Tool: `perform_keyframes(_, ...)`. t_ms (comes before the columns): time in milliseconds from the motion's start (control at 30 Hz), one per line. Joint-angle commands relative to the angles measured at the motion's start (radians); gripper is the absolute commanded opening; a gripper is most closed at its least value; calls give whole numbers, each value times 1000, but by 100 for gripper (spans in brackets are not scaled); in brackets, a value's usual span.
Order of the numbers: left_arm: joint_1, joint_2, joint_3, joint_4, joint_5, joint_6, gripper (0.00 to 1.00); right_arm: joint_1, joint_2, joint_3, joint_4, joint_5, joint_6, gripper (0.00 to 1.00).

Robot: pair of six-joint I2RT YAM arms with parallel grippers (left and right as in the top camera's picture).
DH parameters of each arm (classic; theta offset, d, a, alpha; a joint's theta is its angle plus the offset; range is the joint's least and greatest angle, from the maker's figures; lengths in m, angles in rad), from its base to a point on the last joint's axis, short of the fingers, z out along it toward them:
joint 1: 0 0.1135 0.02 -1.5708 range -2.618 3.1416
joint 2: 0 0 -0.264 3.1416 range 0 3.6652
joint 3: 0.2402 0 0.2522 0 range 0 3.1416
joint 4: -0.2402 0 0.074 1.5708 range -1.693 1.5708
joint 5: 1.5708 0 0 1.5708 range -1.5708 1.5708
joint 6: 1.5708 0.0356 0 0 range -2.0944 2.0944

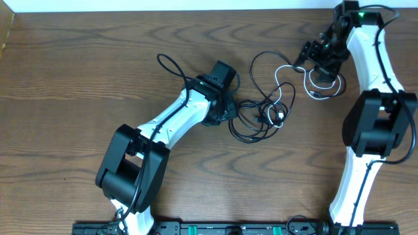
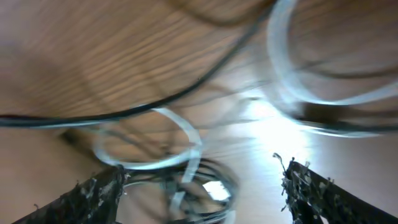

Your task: Untangle cables

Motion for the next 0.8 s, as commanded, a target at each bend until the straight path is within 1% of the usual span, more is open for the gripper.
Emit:
perform_keyframes(0, 5, 3, -3, 0, -19, 17, 56, 0, 14, 4, 46, -176, 93, 81)
perform_keyframes(133, 5, 3, -3, -4, -19, 17, 56, 4, 14, 4, 99, -103, 199, 80)
perform_keyframes(200, 5, 3, -3, -4, -19, 17, 56, 4, 15, 4, 111, -73, 247, 79)
perform_keyframes(267, 5, 3, -3, -3, -19, 17, 56, 4, 15, 4, 119, 4, 304, 76)
perform_keyframes(367, 5, 3, -3, -4, -19, 17, 56, 6, 15, 4, 106, 51, 345, 66)
perform_keyframes(467, 5, 3, -3, -3, -19, 17, 56, 26, 16, -3, 106, 60, 378, 61)
perform_keyframes(500, 5, 3, -3, -3, -19, 17, 56, 36, 16, -3, 106, 76, 397, 58)
perform_keyframes(567, 5, 3, -3, -3, -19, 17, 56, 52, 16, -3, 112, 111, 414, 55)
perform_keyframes(700, 5, 3, -3, -3, -19, 17, 56, 81, 16, -3, 134, 178, 421, 39)
perform_keyframes(733, 5, 3, -3, -4, -19, 17, 56, 87, 16, -3, 136, 190, 431, 33)
perform_keyframes(767, 5, 3, -3, -4, -19, 17, 56, 91, 16, -3, 139, 198, 433, 23)
